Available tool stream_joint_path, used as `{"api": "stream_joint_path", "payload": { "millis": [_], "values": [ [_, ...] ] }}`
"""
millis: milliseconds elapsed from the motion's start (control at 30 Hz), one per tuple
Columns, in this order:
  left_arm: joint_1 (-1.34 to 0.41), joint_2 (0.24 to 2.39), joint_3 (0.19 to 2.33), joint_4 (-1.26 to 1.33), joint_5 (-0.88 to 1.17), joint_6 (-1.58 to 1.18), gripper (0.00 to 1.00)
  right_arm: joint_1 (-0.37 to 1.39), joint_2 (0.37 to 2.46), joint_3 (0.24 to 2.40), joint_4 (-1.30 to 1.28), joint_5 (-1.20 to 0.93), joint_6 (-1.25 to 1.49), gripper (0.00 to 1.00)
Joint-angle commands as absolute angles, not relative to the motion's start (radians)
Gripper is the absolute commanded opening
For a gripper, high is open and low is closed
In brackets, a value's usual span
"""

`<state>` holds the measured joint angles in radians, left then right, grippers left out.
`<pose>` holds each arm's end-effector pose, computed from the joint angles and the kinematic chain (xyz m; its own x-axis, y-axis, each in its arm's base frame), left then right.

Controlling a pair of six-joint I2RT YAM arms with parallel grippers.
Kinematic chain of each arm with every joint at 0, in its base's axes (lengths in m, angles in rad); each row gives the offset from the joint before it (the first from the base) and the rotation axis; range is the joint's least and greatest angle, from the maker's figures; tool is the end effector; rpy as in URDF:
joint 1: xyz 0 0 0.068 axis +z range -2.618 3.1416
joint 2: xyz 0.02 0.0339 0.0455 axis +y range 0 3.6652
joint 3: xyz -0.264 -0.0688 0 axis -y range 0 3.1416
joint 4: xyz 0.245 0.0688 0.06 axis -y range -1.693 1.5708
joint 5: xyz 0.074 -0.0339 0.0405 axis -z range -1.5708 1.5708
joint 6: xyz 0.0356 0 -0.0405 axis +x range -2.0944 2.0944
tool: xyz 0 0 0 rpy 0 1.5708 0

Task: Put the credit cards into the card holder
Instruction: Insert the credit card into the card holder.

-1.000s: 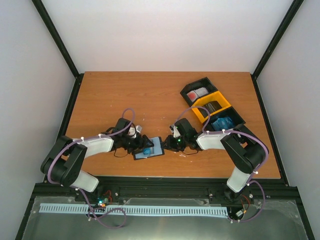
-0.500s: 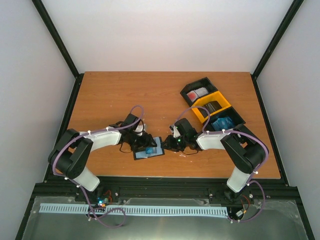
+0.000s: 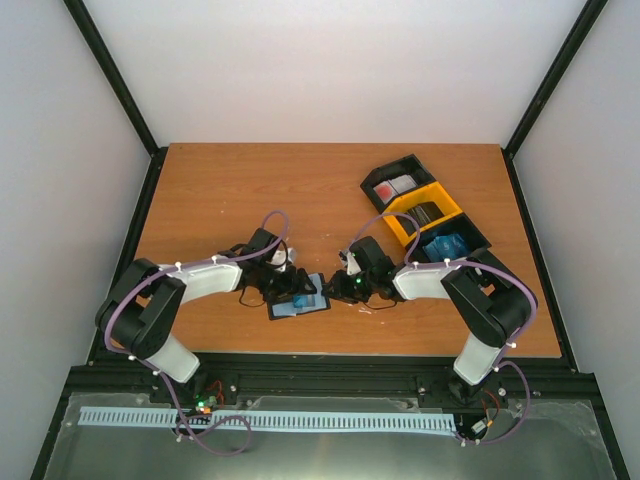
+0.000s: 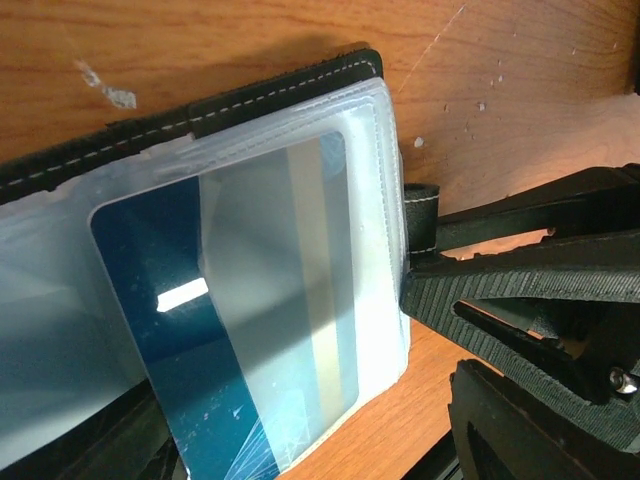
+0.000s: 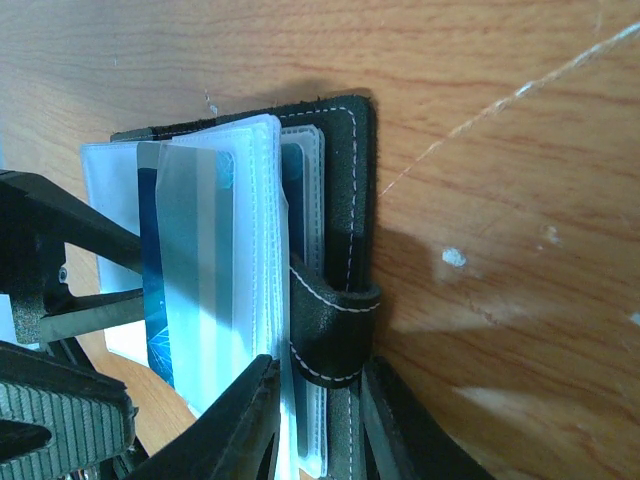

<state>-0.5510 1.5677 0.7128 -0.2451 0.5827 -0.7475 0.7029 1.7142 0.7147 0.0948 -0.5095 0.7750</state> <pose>0.2217 -0.1592 0.1396 -0.9986 -0.0526 0.0007 -0.0396 0.7431 -0.6680 0.2219 0.2108 0.1185 -0.9843 -0.0334 -0.1731 -0.1477 0.6923 0.7063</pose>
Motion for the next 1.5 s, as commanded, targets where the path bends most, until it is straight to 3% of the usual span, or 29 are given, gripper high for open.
{"api": "stream_joint_path", "payload": {
  "millis": [0, 467, 567, 667, 933, 1300, 1467],
  "values": [
    [-0.589, 1.588, 0.704, -0.338, 0.526, -0.717, 0.7, 0.719, 1.724, 0.692, 0.075, -0.499, 0.776, 0.24],
    [-0.591, 1.547, 0.757, -0.536, 0.354, -0.7, 0.73, 0.719, 1.724, 0.69, 0.071, -0.493, 0.773, 0.24],
    [-0.591, 1.532, 0.746, -0.501, 0.393, -0.702, 0.69, 0.719, 1.724, 0.688, 0.072, -0.492, 0.774, 0.24],
    [-0.591, 1.545, 0.729, -0.449, 0.427, -0.714, 0.58, 0.719, 1.726, 0.687, 0.074, -0.494, 0.773, 0.24],
    [-0.591, 1.578, 0.734, -0.342, 0.515, -0.69, 0.53, 0.719, 1.732, 0.69, 0.08, -0.506, 0.769, 0.24],
    [-0.591, 1.61, 0.732, -0.253, 0.579, -0.644, 0.55, 0.719, 1.725, 0.7, 0.069, -0.507, 0.759, 0.23],
    [-0.591, 1.579, 0.755, -0.323, 0.479, -0.643, 0.57, 0.719, 1.692, 0.715, 0.027, -0.467, 0.741, 0.23]
  ]
}}
